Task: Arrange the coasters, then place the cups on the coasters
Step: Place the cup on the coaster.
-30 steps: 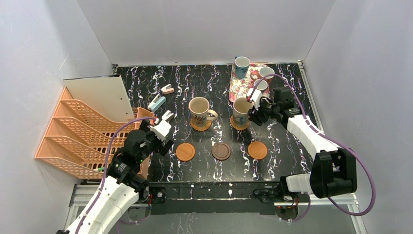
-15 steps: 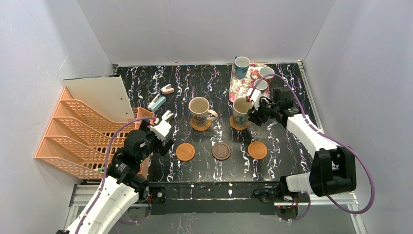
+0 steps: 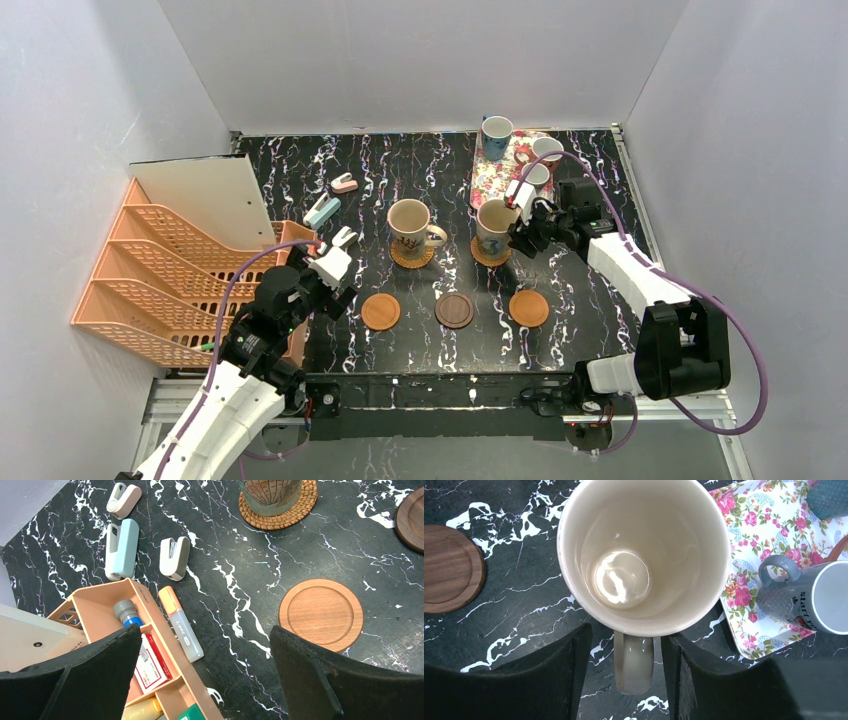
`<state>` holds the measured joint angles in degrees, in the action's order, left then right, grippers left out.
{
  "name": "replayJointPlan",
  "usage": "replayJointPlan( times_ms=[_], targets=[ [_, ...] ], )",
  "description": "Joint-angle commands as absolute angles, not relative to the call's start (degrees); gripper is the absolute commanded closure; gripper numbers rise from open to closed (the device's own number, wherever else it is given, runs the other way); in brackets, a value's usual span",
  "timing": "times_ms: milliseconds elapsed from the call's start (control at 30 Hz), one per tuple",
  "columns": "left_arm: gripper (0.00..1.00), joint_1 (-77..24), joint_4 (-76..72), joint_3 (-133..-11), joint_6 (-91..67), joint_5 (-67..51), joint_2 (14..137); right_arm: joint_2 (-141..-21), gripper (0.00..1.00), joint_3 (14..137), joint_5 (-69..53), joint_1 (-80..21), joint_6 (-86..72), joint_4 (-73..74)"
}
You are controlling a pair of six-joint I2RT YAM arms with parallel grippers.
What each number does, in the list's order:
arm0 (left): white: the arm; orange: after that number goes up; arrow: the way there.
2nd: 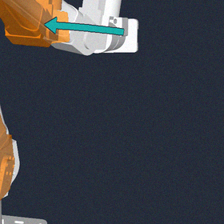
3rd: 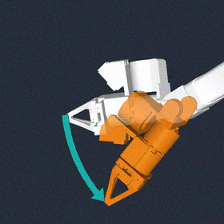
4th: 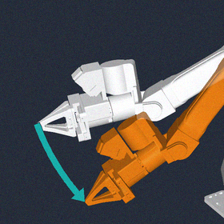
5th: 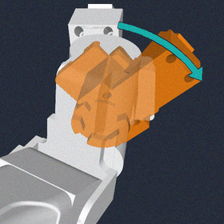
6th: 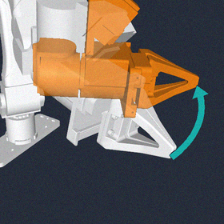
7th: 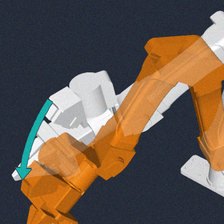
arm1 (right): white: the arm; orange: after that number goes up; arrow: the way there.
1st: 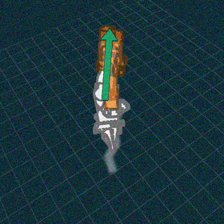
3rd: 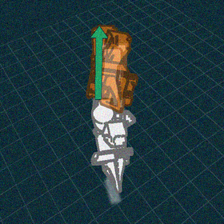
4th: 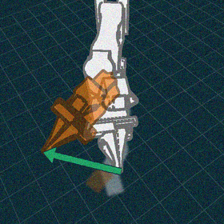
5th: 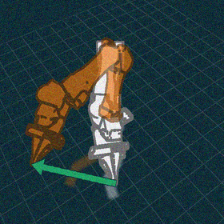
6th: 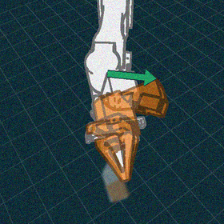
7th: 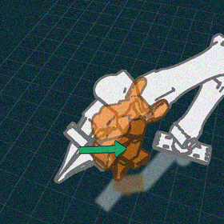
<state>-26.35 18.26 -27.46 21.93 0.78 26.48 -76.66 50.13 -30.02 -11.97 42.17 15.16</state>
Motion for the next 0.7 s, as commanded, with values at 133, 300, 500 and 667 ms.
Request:
replayJointPlan(
  times_ms=[133, 300, 500, 667],
  targets=[
    [0.02, -26.10, 18.72, -27.17, 22.27, 0.00, 26.45, -77.87, 0.39, 52.41, -32.26, -12.12, 41.15, 12.92],
    [0.02, -26.09, 18.71, -27.18, 22.32, 0.15, 26.41, -76.80, 0.36, 53.70, -32.04, -12.11, 41.67, 15.06],
    [0.02, -26.10, 18.66, -27.25, 22.27, 0.09, 26.39, -70.07, 0.02, 55.48, -29.01, -11.57, 41.21, 18.19],
    [0.02, -26.10, 18.72, -27.16, 22.32, 0.02, 26.23, -67.07, 0.02, 60.99, -28.34, -10.05, 37.09, 22.13]
  ],
)
